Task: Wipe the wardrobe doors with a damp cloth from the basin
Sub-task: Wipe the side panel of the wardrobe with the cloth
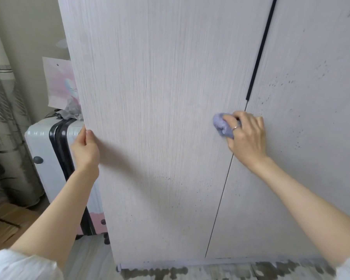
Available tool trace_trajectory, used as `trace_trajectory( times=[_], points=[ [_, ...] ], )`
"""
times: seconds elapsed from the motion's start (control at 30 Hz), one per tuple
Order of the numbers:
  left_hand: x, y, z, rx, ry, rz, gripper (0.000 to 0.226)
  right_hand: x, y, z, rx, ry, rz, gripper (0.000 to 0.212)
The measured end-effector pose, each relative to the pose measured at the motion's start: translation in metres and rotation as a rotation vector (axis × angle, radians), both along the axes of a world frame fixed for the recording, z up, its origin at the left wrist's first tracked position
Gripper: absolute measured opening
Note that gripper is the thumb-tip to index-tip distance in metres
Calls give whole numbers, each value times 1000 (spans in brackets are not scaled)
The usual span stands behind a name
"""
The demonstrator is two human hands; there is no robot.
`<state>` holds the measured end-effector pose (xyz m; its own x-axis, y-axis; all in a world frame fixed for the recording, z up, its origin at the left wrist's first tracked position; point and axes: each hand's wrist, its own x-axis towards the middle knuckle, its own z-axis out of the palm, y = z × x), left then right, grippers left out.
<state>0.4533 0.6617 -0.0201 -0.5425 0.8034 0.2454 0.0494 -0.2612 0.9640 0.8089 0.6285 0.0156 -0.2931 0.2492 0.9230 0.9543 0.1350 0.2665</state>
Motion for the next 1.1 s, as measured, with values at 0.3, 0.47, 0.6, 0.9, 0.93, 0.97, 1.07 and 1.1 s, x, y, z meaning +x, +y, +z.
trace_trajectory(
  times=[0.3, 0.47, 0.6, 0.9, 0.93, 0.97, 1.07, 1.1],
  points=[
    [2, -2, -2, 30, -18, -27, 38, 2, -28, -121, -363, -169, -89, 45],
    [0, -2, -7, 51, 50, -39, 41, 8, -19, -64, -218, 86, -89, 43],
    [2, -2, -14, 85, 93, -38, 43, -4, -16, -56, -157, 308, -71, 44],
    [-1, -3, -60, 26, 76, -45, 44, -17, -34, -185, -508, 113, -99, 51],
    [-3, -3, -69, 0, 84, -50, 44, -16, -36, -189, -531, 117, -97, 52],
    [-4, -4, -76, -29, 83, -51, 45, -15, -38, -187, -529, 140, -88, 53],
    [-5, -7, -92, -116, 43, -66, 47, -16, -33, -162, -414, 244, -37, 51],
    [-4, -9, -95, -128, 37, -79, 47, -18, -28, -147, -358, 277, -17, 51]
  ],
)
